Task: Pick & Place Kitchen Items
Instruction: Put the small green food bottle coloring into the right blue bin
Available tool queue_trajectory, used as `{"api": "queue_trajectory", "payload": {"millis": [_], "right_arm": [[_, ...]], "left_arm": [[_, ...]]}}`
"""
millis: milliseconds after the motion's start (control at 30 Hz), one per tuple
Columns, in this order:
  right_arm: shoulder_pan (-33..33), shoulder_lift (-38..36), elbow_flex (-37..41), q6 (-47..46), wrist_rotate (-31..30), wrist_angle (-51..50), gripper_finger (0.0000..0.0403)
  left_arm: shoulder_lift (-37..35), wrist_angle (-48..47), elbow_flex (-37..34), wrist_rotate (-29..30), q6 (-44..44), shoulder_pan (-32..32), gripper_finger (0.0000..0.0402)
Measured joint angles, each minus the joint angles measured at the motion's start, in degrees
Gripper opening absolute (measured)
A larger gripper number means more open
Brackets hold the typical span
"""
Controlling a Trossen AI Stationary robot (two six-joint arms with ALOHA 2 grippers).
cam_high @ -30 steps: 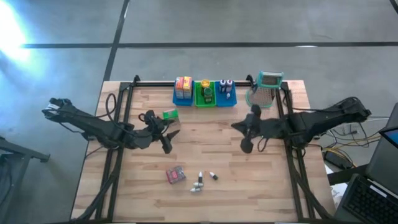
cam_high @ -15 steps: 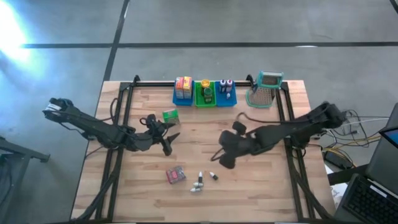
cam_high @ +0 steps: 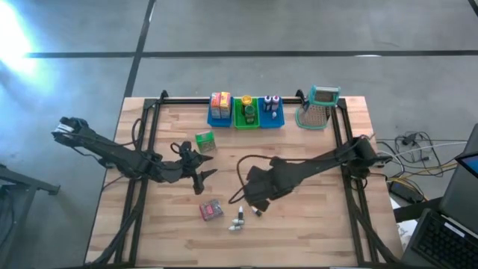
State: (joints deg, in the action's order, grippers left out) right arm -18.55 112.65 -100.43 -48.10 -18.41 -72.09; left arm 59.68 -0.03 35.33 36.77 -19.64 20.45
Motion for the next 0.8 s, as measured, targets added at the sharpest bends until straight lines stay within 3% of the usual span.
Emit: {"api": "queue_trajectory", "payload": {"millis": [200, 800], "right_arm": [[-1.1, 4.1, -3.2, -0.9, 4.2, 0.5, 0.0036], [-1.4, 7.5, -2.4, -1.7, 12.8, 9.1, 0.0196]], "left_arm": [[0.0, 0.0, 0.0, 0.0, 0.1, 1.3, 0.0232], [0.0, 0.5, 0.0, 0.0, -1.3, 1.8, 0.0232]]}}
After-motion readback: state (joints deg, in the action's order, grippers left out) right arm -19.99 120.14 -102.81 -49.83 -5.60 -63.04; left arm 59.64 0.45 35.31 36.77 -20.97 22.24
